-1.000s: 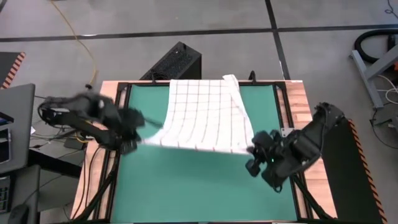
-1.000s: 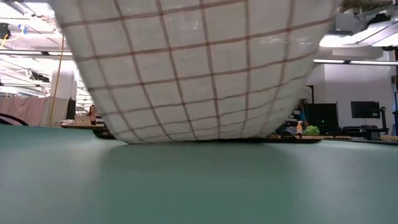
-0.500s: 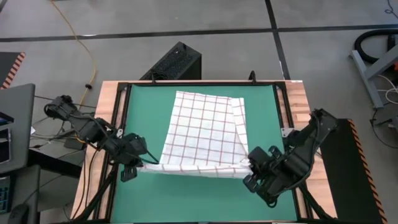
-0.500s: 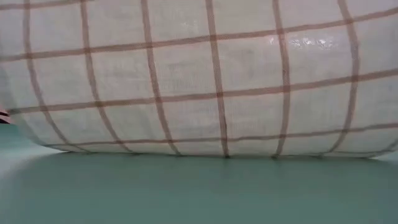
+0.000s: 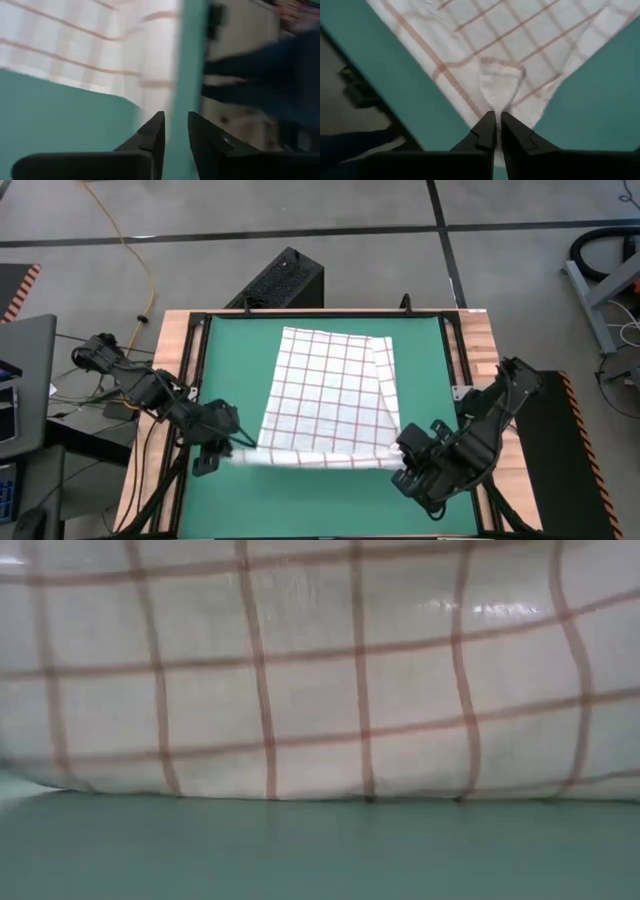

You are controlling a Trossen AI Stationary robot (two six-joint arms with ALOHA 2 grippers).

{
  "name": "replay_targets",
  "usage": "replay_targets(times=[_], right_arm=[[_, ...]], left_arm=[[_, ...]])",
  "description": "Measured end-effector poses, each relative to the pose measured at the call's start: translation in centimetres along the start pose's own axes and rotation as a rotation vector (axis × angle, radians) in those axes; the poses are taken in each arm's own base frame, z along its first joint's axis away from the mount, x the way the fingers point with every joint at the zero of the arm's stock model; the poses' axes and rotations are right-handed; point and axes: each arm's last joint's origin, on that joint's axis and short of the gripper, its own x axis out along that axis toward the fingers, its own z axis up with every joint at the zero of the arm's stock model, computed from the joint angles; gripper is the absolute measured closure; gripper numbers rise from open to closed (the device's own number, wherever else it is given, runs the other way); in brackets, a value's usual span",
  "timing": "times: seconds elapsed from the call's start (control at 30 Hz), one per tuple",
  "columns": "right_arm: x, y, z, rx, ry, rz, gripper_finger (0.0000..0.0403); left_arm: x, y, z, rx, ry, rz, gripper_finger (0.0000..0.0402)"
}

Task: Roll towel into tight, uniform cylinder
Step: Roll the white patterned towel

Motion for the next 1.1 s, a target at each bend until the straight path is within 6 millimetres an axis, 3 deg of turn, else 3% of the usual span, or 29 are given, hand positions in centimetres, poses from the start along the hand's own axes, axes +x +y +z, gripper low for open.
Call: replay_targets(times=[0.3,0.47,0.57,0.7,0.87,0.97,1.1], right_arm=[[-0.6,1.1,-2.1,-0.009,0.045,0.106,0.0319],[0.4,0.7,-3.1,0.005,-0.009,-0.030,0.0276],[2.5,0.2,-2.1,0.071,-0.121,-0.112,0.0263],[6.6,-1.6,0.9,0.184,-0.136,-0.288,0.0260],[11.0,-5.5,5.3,0.274,-0.140,-0.508,0.0259],[12.2,-8.0,8.5,0.263,-0.111,-0.535,0.0260],[11.9,-11.0,12.7,0.208,-0.145,-0.473,0.0263]], left_arm=[[0.0,-0.4,0.1,0.072,0.012,-0.061,0.0277],[0.0,0.3,0.6,0.189,-0.139,0.137,0.0275],[-0.3,1.4,1.5,0.250,-0.228,0.280,0.0277],[0.2,4.2,3.6,0.244,-0.277,0.346,0.0278],[1.9,9.4,5.8,0.266,-0.347,0.234,0.0278],[2.8,14.0,6.9,0.231,-0.405,0.153,0.0278],[3.2,20.0,7.8,0.152,-0.542,0.133,0.0278]])
